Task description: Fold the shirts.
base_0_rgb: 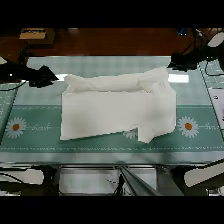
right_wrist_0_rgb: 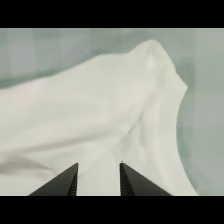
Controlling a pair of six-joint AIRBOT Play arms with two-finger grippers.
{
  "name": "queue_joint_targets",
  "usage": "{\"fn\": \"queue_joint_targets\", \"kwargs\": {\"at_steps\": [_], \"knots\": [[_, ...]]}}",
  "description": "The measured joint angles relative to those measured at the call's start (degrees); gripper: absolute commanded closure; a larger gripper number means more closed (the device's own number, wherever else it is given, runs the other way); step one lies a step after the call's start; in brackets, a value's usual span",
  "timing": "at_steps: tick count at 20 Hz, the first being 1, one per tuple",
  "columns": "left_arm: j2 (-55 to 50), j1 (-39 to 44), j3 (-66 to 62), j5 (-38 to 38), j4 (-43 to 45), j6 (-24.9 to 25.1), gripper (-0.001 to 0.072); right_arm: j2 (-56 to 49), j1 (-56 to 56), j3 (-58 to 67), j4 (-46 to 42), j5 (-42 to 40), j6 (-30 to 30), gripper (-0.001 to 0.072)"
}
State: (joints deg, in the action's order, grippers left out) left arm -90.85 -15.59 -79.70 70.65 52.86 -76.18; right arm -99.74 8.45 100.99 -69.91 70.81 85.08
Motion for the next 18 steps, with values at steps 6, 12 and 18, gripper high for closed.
{"fn": "queue_joint_targets", "kwargs": {"at_steps": [6,12,18], "knots": [[7.9,-9.1,5.9,13.1,3.3,-0.7,0.0229,10.4,7.8,-1.5,-9.8,16.1,-5.1,0.0355],[18.6,-12.2,28.7,15.0,3.9,2.3,0.0168,21.1,14.3,-5.8,-10.3,23.6,-5.4,0.0218],[21.2,-12.5,44.5,13.7,3.7,9.0,0.0168,28.5,15.5,-19.5,-8.9,23.4,-6.1,0.0218]]}}
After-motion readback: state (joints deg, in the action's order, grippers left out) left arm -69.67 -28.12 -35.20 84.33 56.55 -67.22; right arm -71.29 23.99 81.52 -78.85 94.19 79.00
